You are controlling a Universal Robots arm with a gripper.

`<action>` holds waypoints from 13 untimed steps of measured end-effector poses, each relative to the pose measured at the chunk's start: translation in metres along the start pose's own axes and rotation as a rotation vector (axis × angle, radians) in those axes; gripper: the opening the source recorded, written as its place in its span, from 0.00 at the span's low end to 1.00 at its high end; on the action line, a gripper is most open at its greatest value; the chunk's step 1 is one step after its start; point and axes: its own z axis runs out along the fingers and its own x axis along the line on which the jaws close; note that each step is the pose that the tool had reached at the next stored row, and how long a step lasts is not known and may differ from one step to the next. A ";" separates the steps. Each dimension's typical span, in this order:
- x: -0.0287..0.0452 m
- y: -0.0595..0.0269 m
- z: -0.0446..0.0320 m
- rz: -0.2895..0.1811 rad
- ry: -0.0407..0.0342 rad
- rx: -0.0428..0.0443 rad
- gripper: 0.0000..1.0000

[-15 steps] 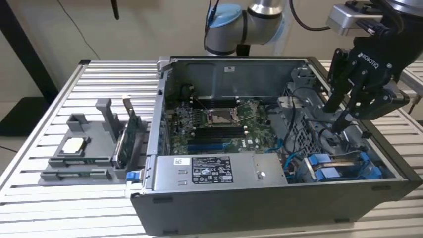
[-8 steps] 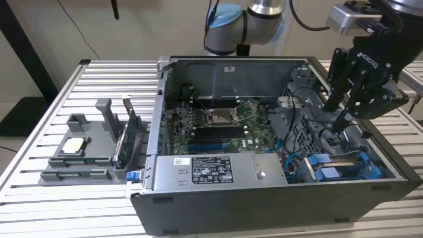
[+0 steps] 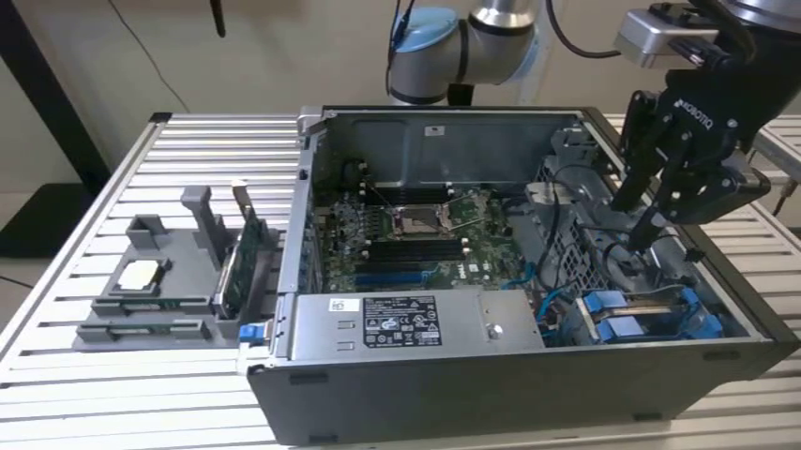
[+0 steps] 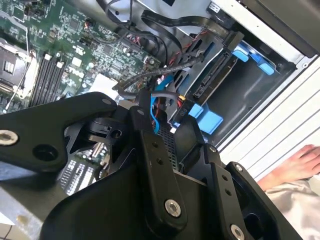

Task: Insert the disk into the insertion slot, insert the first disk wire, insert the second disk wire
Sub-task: 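Insert the first disk wire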

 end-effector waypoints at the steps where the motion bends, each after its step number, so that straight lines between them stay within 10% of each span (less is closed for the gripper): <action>1: 0.0020 0.0000 0.0001 0.000 -0.0003 0.0001 0.47; 6: 0.0174 -0.0002 0.0008 0.000 -0.0020 0.0030 0.47; 13: 0.0207 0.0001 0.0040 -0.002 -0.0282 0.0481 0.47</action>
